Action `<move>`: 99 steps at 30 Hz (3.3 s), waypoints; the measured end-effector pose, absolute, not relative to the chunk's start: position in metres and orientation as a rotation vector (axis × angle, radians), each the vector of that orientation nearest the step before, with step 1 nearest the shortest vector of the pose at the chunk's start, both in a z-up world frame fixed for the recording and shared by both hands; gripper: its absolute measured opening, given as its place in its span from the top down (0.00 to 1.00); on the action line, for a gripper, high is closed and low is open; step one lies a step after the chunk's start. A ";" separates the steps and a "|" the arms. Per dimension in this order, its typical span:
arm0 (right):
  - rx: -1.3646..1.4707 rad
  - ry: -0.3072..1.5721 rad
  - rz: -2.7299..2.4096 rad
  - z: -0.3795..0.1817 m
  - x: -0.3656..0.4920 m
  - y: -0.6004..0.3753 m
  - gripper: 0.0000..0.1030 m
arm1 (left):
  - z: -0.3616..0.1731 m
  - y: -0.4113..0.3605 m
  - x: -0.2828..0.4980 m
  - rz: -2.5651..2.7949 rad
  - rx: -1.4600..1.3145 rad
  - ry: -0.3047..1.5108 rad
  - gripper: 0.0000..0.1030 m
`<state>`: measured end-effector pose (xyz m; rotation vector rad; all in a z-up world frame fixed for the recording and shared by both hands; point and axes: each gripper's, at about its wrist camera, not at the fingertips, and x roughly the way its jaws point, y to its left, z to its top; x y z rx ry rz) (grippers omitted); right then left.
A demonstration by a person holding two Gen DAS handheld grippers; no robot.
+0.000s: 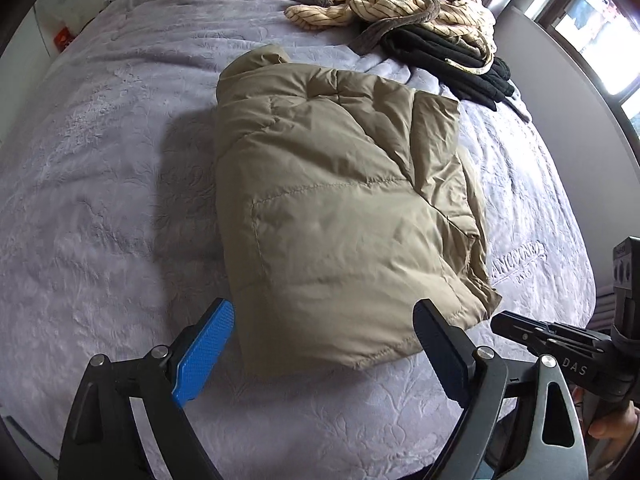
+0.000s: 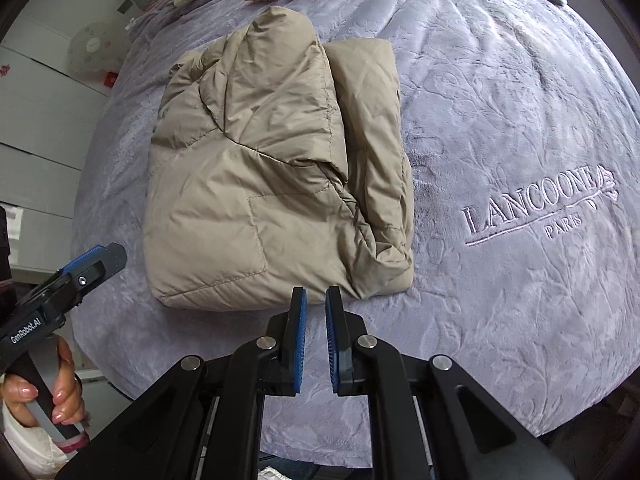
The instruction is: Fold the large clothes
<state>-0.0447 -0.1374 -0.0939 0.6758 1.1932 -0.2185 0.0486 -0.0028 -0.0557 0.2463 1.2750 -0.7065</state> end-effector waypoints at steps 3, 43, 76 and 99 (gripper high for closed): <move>0.665 1.186 -0.224 -0.083 -0.048 -0.133 0.89 | -0.050 -0.001 0.046 -0.691 0.255 1.269 0.11; 0.319 0.844 -0.401 0.070 -0.074 -0.107 0.00 | 0.082 0.040 -0.021 -0.450 0.188 0.925 0.00; 0.306 0.834 -0.401 0.076 -0.079 -0.099 0.00 | 0.093 0.046 -0.028 -0.443 0.181 0.911 0.00; 0.306 0.835 -0.402 0.075 -0.078 -0.095 0.00 | 0.092 0.047 -0.028 -0.446 0.183 0.912 0.00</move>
